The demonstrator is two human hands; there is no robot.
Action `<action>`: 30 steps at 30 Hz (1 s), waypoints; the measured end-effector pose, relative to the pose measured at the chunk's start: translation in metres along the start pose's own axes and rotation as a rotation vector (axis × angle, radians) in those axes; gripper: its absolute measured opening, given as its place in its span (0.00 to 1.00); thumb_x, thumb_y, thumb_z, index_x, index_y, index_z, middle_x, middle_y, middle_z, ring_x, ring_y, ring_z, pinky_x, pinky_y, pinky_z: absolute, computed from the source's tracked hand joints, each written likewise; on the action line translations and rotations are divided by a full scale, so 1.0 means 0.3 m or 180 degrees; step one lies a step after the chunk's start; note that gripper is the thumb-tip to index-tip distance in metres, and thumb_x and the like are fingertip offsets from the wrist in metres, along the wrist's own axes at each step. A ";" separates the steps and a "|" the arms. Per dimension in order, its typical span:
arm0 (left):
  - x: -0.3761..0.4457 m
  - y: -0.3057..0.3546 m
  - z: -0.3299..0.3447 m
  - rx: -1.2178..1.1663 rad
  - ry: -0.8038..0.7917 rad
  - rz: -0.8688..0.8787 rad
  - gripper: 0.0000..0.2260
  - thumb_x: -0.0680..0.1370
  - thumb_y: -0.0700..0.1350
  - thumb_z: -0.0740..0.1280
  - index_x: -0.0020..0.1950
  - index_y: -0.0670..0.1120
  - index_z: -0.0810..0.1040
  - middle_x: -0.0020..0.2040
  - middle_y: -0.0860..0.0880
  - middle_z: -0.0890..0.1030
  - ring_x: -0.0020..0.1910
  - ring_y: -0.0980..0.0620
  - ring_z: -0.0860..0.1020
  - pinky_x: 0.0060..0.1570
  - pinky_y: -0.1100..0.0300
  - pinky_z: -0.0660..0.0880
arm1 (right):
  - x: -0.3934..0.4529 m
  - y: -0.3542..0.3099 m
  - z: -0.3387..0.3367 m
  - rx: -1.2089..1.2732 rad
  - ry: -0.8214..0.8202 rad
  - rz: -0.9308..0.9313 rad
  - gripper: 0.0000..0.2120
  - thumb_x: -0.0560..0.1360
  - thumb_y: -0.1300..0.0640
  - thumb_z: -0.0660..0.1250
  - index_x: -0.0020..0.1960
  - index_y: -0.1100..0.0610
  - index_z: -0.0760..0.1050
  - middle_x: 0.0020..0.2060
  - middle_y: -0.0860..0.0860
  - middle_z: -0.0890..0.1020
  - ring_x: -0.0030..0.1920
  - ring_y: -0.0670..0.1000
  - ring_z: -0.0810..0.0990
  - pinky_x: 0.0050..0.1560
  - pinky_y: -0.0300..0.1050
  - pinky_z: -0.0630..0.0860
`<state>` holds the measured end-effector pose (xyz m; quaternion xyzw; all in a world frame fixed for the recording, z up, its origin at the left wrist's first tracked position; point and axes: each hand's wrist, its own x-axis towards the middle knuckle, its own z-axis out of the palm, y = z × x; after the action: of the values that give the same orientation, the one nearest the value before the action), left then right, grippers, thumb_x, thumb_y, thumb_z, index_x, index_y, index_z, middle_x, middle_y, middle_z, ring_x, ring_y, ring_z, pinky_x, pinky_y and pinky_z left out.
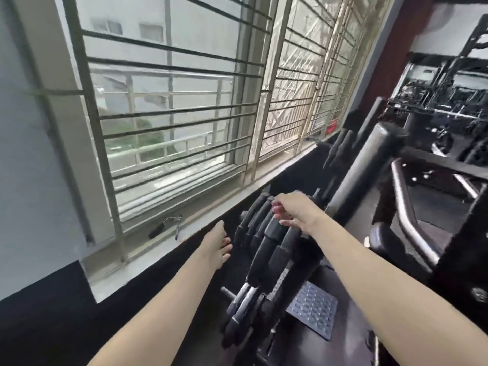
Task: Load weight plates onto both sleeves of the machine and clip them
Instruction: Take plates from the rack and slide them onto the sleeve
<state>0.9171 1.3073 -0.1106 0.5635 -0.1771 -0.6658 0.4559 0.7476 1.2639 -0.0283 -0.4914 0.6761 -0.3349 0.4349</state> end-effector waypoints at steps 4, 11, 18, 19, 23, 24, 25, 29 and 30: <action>0.088 0.074 0.053 -0.0053 -0.0103 -0.0316 0.27 0.85 0.56 0.56 0.80 0.43 0.61 0.80 0.45 0.61 0.75 0.43 0.66 0.70 0.53 0.65 | 0.130 -0.014 0.070 -0.0078 0.0153 0.0176 0.12 0.81 0.57 0.60 0.39 0.56 0.73 0.32 0.51 0.77 0.29 0.48 0.74 0.28 0.36 0.71; 0.251 0.163 0.110 0.0304 -0.0343 -0.0916 0.23 0.84 0.58 0.57 0.51 0.38 0.76 0.51 0.40 0.79 0.38 0.44 0.80 0.29 0.56 0.68 | 0.341 -0.081 0.118 -0.1738 0.0844 -0.0033 0.15 0.78 0.51 0.57 0.41 0.58 0.77 0.48 0.59 0.84 0.51 0.59 0.78 0.60 0.50 0.74; 0.643 0.039 0.118 0.0240 -0.0626 -0.1650 0.38 0.66 0.71 0.71 0.58 0.38 0.82 0.52 0.38 0.85 0.47 0.40 0.86 0.51 0.48 0.82 | 0.485 -0.026 0.240 -0.2968 0.0497 0.0865 0.36 0.78 0.34 0.57 0.76 0.58 0.65 0.77 0.62 0.62 0.80 0.64 0.47 0.75 0.61 0.56; 0.704 0.019 0.113 0.0419 -0.0612 -0.1667 0.40 0.63 0.70 0.73 0.60 0.38 0.81 0.54 0.38 0.84 0.48 0.38 0.85 0.54 0.44 0.81 | 0.497 -0.018 0.254 -0.2882 0.0537 0.0952 0.39 0.77 0.36 0.60 0.79 0.60 0.59 0.78 0.61 0.59 0.80 0.64 0.44 0.76 0.61 0.53; 0.669 0.089 0.090 0.0685 -0.0601 -0.1812 0.33 0.66 0.64 0.77 0.52 0.36 0.76 0.47 0.39 0.84 0.40 0.42 0.85 0.45 0.50 0.83 | 0.524 -0.005 0.283 -0.2556 0.0772 0.1032 0.36 0.76 0.47 0.65 0.78 0.59 0.56 0.78 0.59 0.58 0.80 0.62 0.46 0.76 0.62 0.51; 0.678 0.098 0.082 0.0661 -0.0601 -0.1757 0.28 0.70 0.61 0.76 0.46 0.37 0.74 0.38 0.40 0.84 0.32 0.44 0.84 0.35 0.56 0.83 | 0.525 -0.007 0.291 -0.2480 0.0793 0.1049 0.34 0.77 0.49 0.65 0.78 0.58 0.57 0.78 0.59 0.58 0.80 0.62 0.45 0.76 0.62 0.51; 0.673 0.113 0.076 0.0668 -0.0616 -0.1712 0.24 0.72 0.60 0.74 0.41 0.38 0.74 0.30 0.42 0.83 0.24 0.45 0.82 0.24 0.59 0.79 | 0.526 -0.010 0.302 -0.2407 0.0811 0.1058 0.33 0.77 0.50 0.65 0.78 0.59 0.58 0.79 0.60 0.57 0.80 0.62 0.44 0.77 0.64 0.49; 0.719 0.152 0.017 0.0867 -0.0467 -0.1367 0.26 0.67 0.62 0.78 0.44 0.40 0.76 0.37 0.47 0.78 0.39 0.48 0.80 0.38 0.56 0.76 | 0.530 -0.019 0.351 -0.2410 0.0745 0.0914 0.31 0.78 0.54 0.63 0.77 0.62 0.60 0.79 0.58 0.59 0.80 0.59 0.38 0.75 0.71 0.40; 0.788 0.149 -0.010 0.0742 -0.0342 -0.1162 0.30 0.61 0.63 0.81 0.46 0.41 0.77 0.41 0.45 0.79 0.42 0.47 0.80 0.42 0.55 0.77 | 0.532 -0.020 0.360 -0.2465 0.0692 0.0862 0.27 0.77 0.53 0.63 0.73 0.62 0.65 0.77 0.58 0.63 0.80 0.59 0.38 0.75 0.71 0.39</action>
<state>0.9500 1.0941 -0.2173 0.5987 -0.1721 -0.7414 0.2495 0.8267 1.1068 -0.1071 -0.4871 0.8524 -0.0459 0.1845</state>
